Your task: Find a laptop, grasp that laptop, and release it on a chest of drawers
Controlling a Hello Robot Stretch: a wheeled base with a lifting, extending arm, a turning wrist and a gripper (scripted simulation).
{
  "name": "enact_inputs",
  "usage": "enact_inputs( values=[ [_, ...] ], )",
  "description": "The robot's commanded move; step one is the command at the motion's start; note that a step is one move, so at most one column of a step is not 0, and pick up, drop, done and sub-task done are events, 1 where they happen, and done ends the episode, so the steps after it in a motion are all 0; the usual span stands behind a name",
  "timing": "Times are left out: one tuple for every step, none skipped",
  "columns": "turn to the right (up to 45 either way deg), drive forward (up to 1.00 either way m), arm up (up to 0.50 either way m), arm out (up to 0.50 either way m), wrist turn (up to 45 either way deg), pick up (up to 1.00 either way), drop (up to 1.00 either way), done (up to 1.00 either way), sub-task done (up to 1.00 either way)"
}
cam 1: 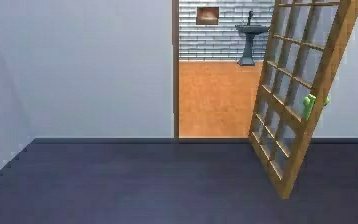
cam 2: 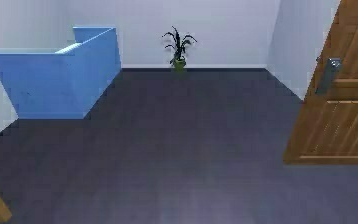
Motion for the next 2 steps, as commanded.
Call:
enact_inputs(
  values=[
    [45.0,0.0,0.0,0.0,0.0,0.0,0.0,0.0,0.0],
    [15.0,0.0,0.0,0.0,0.0,0.0,0.0,0.0,0.0]
  ],
)
